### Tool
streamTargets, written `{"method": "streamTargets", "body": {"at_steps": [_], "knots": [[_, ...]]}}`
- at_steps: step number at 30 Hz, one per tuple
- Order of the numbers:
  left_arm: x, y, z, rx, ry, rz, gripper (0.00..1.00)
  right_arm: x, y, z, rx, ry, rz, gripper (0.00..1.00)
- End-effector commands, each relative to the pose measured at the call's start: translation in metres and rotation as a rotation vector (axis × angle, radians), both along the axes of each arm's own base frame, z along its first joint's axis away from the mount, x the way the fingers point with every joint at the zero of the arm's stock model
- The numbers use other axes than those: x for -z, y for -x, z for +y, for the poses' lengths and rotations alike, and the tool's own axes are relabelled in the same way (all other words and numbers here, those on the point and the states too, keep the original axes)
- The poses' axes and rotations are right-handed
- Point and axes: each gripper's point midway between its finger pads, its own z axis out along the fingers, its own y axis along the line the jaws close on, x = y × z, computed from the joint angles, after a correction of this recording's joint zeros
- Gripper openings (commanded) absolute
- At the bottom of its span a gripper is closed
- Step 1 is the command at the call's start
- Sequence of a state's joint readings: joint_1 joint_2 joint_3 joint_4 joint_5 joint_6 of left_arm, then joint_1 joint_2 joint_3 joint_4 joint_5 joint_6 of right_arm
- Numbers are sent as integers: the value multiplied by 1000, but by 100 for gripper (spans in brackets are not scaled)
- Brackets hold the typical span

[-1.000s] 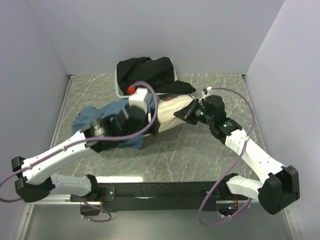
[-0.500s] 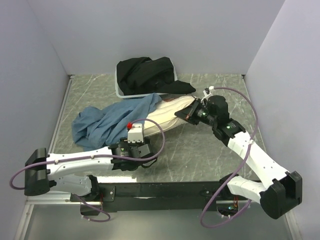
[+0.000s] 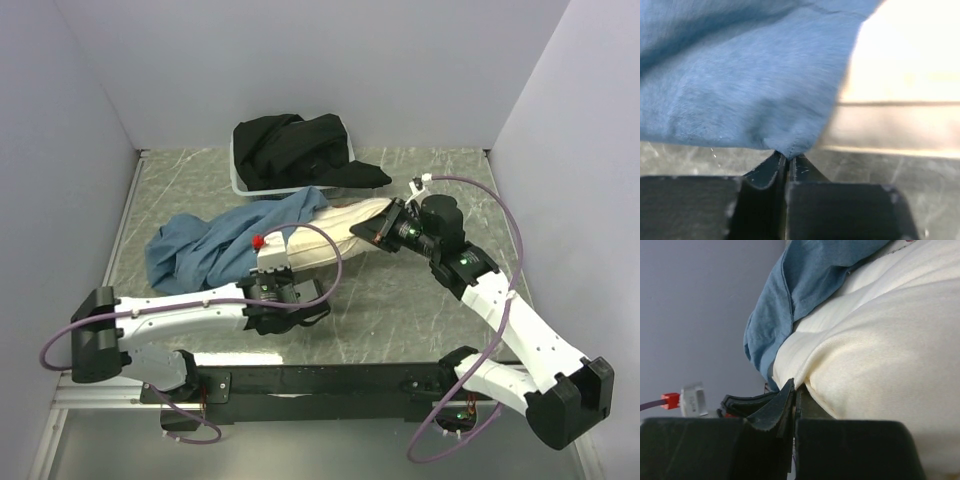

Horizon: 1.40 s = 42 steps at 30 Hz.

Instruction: Put the pillow into the pillowcase

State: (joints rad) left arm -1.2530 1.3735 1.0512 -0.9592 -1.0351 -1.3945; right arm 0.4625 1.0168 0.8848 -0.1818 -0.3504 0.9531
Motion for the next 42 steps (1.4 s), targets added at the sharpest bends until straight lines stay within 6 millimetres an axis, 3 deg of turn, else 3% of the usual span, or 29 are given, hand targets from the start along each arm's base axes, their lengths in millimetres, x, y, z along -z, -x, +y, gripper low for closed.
{"method": "streamTargets", "body": {"at_steps": [1, 3, 6, 7, 9, 10, 12, 13, 15, 16, 19, 20, 23, 27, 30, 31, 33, 34, 35, 36, 37, 38, 39, 40, 42], "knots": [[-73, -9, -35, 190, 86, -80, 1, -79, 14, 4, -42, -119, -202, 0], [-100, 5, -74, 437, 172, -65, 1, -80, 16, 5, -44, -112, -207, 0], [-148, 37, -113, 717, 271, -76, 1, -85, 27, 15, -50, -89, -233, 0], [-179, 43, -119, 763, 312, -115, 1, -85, 31, 17, -48, -75, -240, 0], [-203, 49, -127, 845, 312, -150, 1, -87, 35, 22, -26, -65, -256, 0], [-230, 49, -127, 857, 341, -193, 1, -89, 45, 33, -60, -66, -259, 0], [-251, 45, -130, 887, 334, -228, 1, -91, 50, 41, -54, -53, -267, 0], [-281, 49, -131, 927, 388, -259, 1, -94, 61, 49, -86, -51, -275, 0], [-292, 38, -133, 933, 391, -254, 1, -99, 63, 50, -63, -41, -293, 0], [-312, 39, -132, 957, 429, -272, 1, -100, 65, 51, -67, -38, -295, 0], [-309, 6, -124, 886, 419, -239, 1, -100, 65, 51, -63, -35, -293, 0], [-297, -11, -120, 860, 408, -205, 1, -100, 69, 52, -66, -33, -297, 0], [-269, -31, -116, 831, 408, -149, 1, -91, 66, 45, -28, -17, -289, 0], [-243, -52, -112, 799, 414, -101, 1, -64, 39, 32, 66, 74, -260, 0], [-222, -71, -107, 752, 397, -56, 1, -31, 14, 27, 70, 129, -198, 0], [-214, -75, -108, 743, 387, -37, 1, -23, -8, 15, 116, 135, -181, 0], [-211, -83, -108, 727, 402, -28, 2, -4, -27, -1, 163, 172, -153, 0], [-205, -90, -111, 722, 403, -8, 2, 11, -44, -19, 225, 212, -125, 0], [-206, -94, -115, 727, 410, -3, 2, 21, -53, -29, 259, 236, -102, 0], [-228, -98, -119, 739, 421, -44, 2, 36, -57, -35, 268, 245, -66, 0], [-210, -106, -126, 731, 388, 17, 2, 47, -70, -49, 300, 240, -40, 0], [-211, -112, -130, 731, 378, 20, 2, 56, -72, -53, 303, 235, -20, 0], [-227, -118, -133, 739, 377, -10, 2, 70, -72, -55, 299, 233, 9, 0], [-209, -129, -142, 740, 366, 35, 2, 78, -76, -56, 302, 236, 21, 0], [-200, -137, -147, 746, 351, 49, 2, 93, -79, -52, 282, 241, 60, 0]]}}
